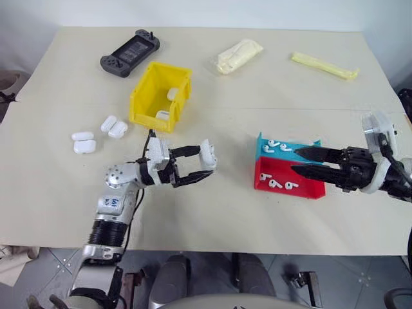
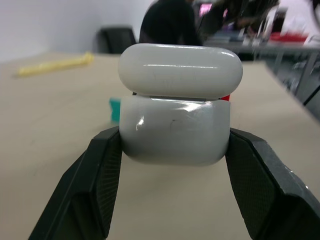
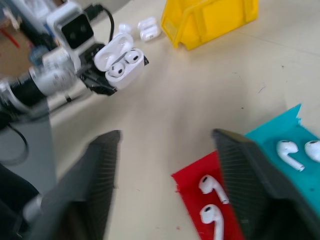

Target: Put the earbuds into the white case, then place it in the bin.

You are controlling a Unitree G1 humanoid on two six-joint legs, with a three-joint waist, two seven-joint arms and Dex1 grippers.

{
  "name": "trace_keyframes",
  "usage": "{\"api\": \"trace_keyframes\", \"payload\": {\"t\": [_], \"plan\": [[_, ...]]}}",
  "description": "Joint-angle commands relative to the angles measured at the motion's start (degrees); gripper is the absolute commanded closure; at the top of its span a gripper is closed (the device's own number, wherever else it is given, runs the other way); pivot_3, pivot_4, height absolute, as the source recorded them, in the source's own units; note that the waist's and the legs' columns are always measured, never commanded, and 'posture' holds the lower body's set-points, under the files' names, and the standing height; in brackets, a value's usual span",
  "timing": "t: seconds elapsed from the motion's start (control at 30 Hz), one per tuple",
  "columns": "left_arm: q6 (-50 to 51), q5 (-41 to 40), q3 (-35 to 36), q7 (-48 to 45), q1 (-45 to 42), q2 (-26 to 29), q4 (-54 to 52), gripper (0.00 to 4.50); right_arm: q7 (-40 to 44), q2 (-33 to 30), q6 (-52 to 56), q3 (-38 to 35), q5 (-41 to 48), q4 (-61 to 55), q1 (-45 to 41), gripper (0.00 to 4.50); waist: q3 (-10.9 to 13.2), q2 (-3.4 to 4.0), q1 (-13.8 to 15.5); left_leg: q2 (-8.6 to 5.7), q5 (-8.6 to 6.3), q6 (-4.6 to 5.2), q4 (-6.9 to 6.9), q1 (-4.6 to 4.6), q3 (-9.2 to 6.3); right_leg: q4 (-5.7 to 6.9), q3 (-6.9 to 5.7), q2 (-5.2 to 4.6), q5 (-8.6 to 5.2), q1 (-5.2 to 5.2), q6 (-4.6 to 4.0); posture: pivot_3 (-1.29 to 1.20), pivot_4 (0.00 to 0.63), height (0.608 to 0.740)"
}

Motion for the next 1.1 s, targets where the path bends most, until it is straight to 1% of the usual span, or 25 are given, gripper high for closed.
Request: {"api": "trace_keyframes", "payload": {"t": [0.03, 0.1, 0.2, 0.3, 0.43, 0.53, 0.6, 0.67, 0.77, 0.9, 1.0, 1.03, 1.1], "plan": [[1.3, 2.3, -2.2, 1.9, -1.4, 0.7, -3.1, 1.75, 1.6, 1.2, -5.0, 5.5, -4.1, -5.0, -1.5, 2.76, 0.0, -0.01, 0.0, 0.00, 0.00, 0.00, -0.01, 0.00, -0.01, 0.00, 0.00, -0.01, 0.00, 0.00, 0.00, 0.00, 0.150, 0.740], [1.2, 3.3, -3.5, 1.6, -2.0, 1.2, -4.0, 1.75, 1.2, 2.5, -6.0, 8.7, -5.5, -6.1, -3.4, 3.49, 0.0, -0.01, 0.1, 0.00, 0.00, -0.01, -0.01, -0.04, -0.05, -0.01, -0.04, 0.00, 0.00, -0.01, 0.00, 0.00, 0.150, 0.740], [2.7, 5.5, -6.5, 2.9, -3.6, 0.8, -6.6, 1.75, -1.7, 6.1, -5.7, 15.4, -8.5, -7.2, -9.6, 4.45, 0.0, -0.02, 0.0, -0.01, 0.01, -0.02, 0.02, -0.05, -0.04, -0.01, -0.03, -0.01, 0.00, -0.01, 0.01, 0.00, 0.150, 0.740], [4.8, 6.6, -8.3, 4.3, -4.6, 0.4, -8.3, 1.75, -4.1, 9.5, -3.8, 19.5, -9.2, -7.6, -15.2, 4.48, 0.0, -0.01, 0.0, 0.01, 0.04, -0.07, 0.02, -0.05, -0.08, 0.00, -0.06, 0.01, 0.00, -0.02, 0.00, 0.00, 0.150, 0.740], [6.6, 6.9, -9.6, 5.5, -5.1, 0.2, -9.4, 1.75, -6.6, 13.2, -0.7, 22.9, -9.3, -7.1, -21.5, 4.48, 0.0, -0.01, -0.1, 0.00, 0.04, -0.08, 0.00, -0.07, -0.10, -0.01, -0.06, -0.01, 0.00, -0.05, 0.00, 0.00, 0.150, 0.740], [6.9, 6.6, -10.3, 5.1, -5.4, 0.2, -9.4, 1.75, -7.5, 14.6, 0.6, 25.7, -11.1, -5.9, -24.0, 4.48, 0.0, -0.01, 0.0, 0.00, 0.04, -0.08, 0.00, -0.08, -0.10, -0.01, -0.08, -0.01, 0.00, -0.05, 0.00, 0.00, 0.150, 0.740], [6.6, 6.1, -10.1, 5.1, -5.4, -0.1, -9.4, 1.75, -7.9, 14.5, 0.8, 27.9, -13.6, -4.9, -24.9, 4.48, 0.0, -0.01, 0.0, -0.01, 0.04, -0.08, 0.01, -0.09, -0.10, -0.01, -0.08, -0.01, 0.00, -0.05, 0.00, 0.00, 0.150, 0.740], [6.2, 5.9, -9.7, 5.4, -5.3, -0.3, -9.5, 1.75, -7.5, 13.7, 1.7, 28.4, -14.3, -4.2, -24.7, 4.48, 0.0, -0.01, 0.0, -0.02, 0.04, -0.08, 0.01, -0.09, -0.10, -0.01, -0.08, -0.01, 0.00, -0.04, 0.00, 0.00, 0.150, 0.740], [6.3, 4.7, -8.3, 5.4, -4.6, 0.1, -10.1, 1.75, -5.5, 11.5, 0.5, 26.5, -14.9, -2.5, -21.8, 4.48, 0.0, -0.01, 0.0, -0.02, 0.04, -0.08, 0.00, -0.09, -0.10, -0.01, -0.08, -0.01, 0.00, -0.05, 0.00, 0.00, 0.150, 0.740], [7.7, -0.8, -5.7, 3.7, -1.9, 0.1, -12.8, 1.75, -3.5, 8.9, -0.9, 21.1, -13.1, -2.8, -16.1, 4.48, 0.0, -0.01, -0.1, -0.02, 0.03, -0.06, -0.01, -0.09, -0.07, -0.01, -0.07, -0.01, 0.00, -0.05, 0.00, 0.00, 0.150, 0.740], [8.2, -2.5, -4.6, 2.3, 0.8, 1.8, -14.9, 1.75, -2.6, 9.4, -4.9, 15.7, -11.8, -4.1, -10.8, 4.48, 0.0, -0.07, 0.0, 0.01, 0.03, -0.06, -0.03, -0.10, -0.10, -0.02, -0.10, -0.01, 0.00, -0.04, 0.00, 0.00, 0.150, 0.740], [8.2, -2.9, -3.7, 2.2, 2.3, 2.5, -15.5, 1.75, -3.3, 10.6, -6.7, 12.9, -11.1, -4.2, -9.0, 4.48, 0.0, -0.07, 0.0, -0.01, 0.03, -0.06, -0.02, -0.10, -0.05, -0.02, -0.05, -0.04, 0.00, -0.05, 0.00, 0.00, 0.150, 0.740], [8.8, -3.5, 0.3, 5.8, 6.9, 3.6, -16.6, 1.75, -5.2, 12.3, -8.9, 6.5, -9.4, -5.2, -3.8, 4.12, 0.0, -0.06, -0.2, 0.01, 0.03, -0.06, -0.02, -0.06, -0.06, -0.01, -0.06, -0.02, 0.00, -0.03, 0.00, 0.00, 0.150, 0.740]]}}
